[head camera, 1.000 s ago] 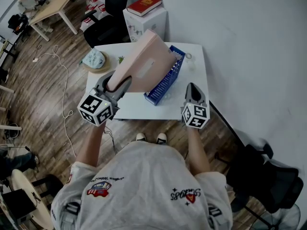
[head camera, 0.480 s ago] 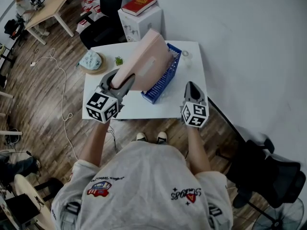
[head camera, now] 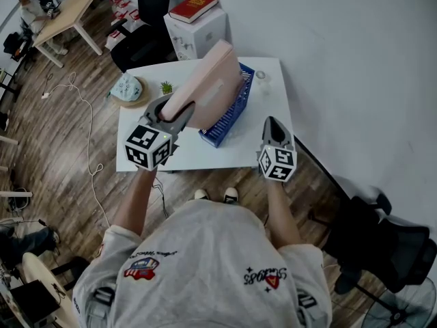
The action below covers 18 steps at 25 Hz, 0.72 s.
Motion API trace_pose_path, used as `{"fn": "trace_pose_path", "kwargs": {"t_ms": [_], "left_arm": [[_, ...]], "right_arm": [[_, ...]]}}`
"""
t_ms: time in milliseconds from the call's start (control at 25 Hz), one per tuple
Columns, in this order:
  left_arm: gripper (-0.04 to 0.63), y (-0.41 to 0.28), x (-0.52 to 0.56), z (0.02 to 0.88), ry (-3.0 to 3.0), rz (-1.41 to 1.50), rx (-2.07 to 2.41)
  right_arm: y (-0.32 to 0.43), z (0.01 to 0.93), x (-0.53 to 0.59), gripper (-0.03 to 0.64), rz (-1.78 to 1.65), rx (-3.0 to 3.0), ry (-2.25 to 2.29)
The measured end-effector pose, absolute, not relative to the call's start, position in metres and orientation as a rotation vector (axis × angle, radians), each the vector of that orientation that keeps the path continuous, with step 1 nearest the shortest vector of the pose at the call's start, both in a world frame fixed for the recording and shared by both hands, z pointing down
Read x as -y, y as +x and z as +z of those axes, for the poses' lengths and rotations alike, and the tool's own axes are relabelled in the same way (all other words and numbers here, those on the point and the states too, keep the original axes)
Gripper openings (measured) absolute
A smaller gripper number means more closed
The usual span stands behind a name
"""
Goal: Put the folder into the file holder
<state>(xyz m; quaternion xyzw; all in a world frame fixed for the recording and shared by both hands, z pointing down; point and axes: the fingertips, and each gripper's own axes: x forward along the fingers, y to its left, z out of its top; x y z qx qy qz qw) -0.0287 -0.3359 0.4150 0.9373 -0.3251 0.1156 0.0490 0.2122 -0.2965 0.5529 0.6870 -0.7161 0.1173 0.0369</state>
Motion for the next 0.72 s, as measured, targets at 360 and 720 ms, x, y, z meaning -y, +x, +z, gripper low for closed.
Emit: {"fn": "trace_pose_path", "kwargs": {"t_ms": [360, 720], "left_arm": [[0.152, -0.014, 0.349, 0.417, 2.824, 0.442, 0.941], [0.153, 0.0, 0.356, 0.416, 2.8, 0.469, 0.913]], "right_arm": [[0.217, 0.553, 0.291, -0.008, 0.367, 2.186, 2.116], [0.229, 0.554, 0.286, -0.008, 0.373, 2.163, 2.146]]}}
